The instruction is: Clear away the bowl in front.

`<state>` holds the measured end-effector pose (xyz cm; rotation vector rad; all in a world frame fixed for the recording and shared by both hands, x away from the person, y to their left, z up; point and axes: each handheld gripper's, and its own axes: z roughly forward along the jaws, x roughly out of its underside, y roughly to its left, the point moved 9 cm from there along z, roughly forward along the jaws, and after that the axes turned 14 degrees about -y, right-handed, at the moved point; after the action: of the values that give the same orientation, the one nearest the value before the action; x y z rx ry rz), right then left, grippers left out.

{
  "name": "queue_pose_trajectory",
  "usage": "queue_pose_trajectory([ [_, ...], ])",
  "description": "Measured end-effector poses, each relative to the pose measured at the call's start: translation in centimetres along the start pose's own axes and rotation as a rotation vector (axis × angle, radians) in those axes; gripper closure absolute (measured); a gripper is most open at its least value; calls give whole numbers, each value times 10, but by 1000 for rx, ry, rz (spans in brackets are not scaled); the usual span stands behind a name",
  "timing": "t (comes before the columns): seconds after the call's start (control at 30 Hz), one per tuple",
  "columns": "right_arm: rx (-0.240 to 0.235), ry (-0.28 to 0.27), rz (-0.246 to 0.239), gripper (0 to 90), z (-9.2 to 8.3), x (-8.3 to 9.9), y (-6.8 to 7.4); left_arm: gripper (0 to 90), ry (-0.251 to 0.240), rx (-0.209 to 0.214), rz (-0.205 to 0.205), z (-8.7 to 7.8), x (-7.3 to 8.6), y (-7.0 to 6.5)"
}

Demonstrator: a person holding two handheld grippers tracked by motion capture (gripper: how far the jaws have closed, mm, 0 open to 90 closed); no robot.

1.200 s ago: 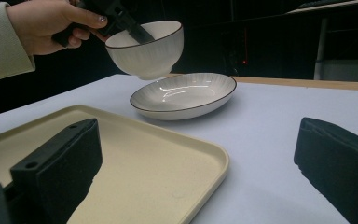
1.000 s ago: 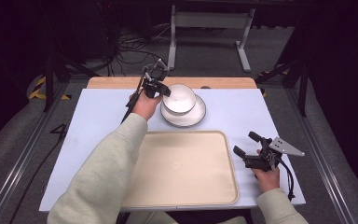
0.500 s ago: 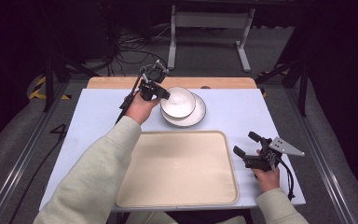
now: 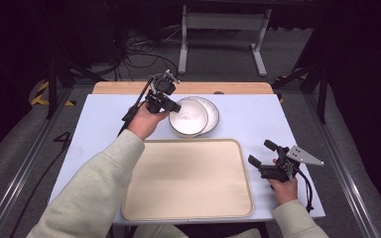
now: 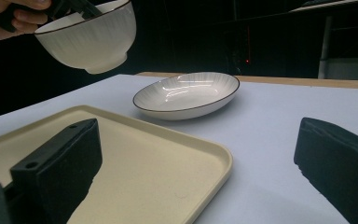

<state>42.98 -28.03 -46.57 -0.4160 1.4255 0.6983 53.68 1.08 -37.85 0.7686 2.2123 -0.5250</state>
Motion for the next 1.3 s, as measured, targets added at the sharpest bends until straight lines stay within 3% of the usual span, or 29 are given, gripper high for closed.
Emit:
queue_pose_trajectory([
  [0.73,-5,2,1,13,1,0,1,823,19,76,130,-27,17,-23],
  [1.3,-6,3,1,13,1,0,1,824,94,140,192,-29,37,-31],
])
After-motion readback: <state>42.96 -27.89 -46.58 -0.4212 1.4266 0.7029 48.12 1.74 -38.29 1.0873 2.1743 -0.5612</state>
